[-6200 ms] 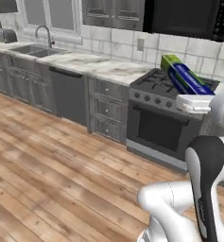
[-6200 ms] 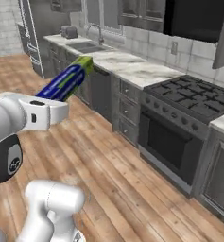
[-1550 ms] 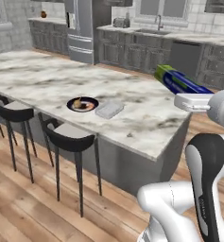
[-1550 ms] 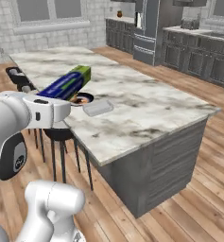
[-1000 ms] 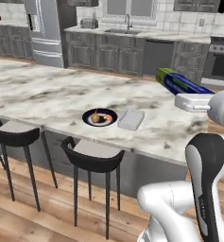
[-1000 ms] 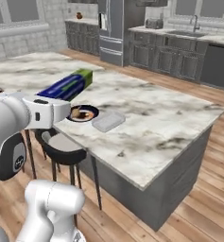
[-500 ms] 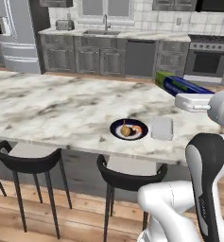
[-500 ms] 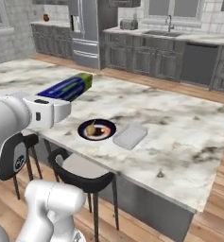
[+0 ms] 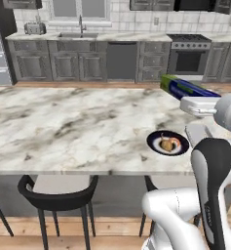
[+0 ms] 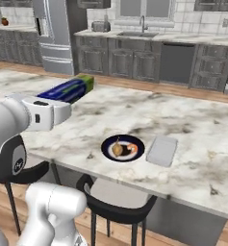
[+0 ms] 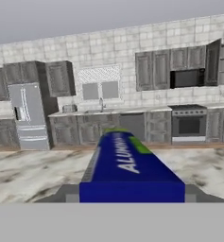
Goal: Retrieve the tupperware and aluminum foil from the cabinet and place them on the dining counter near the plate with onion and shrimp to prepare for storing leftovers.
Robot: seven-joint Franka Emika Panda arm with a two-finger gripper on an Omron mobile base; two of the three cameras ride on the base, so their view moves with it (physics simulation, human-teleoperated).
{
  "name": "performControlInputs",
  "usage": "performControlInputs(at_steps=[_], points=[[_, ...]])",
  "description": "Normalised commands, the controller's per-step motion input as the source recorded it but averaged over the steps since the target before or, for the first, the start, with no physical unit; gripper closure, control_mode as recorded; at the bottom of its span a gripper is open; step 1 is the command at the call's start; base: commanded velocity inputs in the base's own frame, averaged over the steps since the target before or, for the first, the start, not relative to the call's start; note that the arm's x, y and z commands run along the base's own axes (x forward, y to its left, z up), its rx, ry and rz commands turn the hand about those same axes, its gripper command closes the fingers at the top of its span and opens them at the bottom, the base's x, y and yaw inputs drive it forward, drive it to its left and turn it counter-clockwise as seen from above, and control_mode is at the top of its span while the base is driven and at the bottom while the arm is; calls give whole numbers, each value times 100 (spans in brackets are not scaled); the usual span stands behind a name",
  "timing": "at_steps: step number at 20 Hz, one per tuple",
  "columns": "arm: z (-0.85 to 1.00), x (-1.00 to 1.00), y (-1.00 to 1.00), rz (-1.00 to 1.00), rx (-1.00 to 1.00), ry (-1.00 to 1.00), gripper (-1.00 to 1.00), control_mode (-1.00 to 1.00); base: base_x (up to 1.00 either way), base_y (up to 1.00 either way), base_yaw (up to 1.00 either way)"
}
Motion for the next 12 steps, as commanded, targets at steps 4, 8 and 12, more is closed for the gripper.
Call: performControlInputs(at_steps=[4,8,12], points=[[0,68,30,-10,-6,4,100,-100,0,0,0],[0,60,0,0,0,31,100,-100,0,0,0],[-16,53,0,0,-4,41,100,-100,0,0,0]])
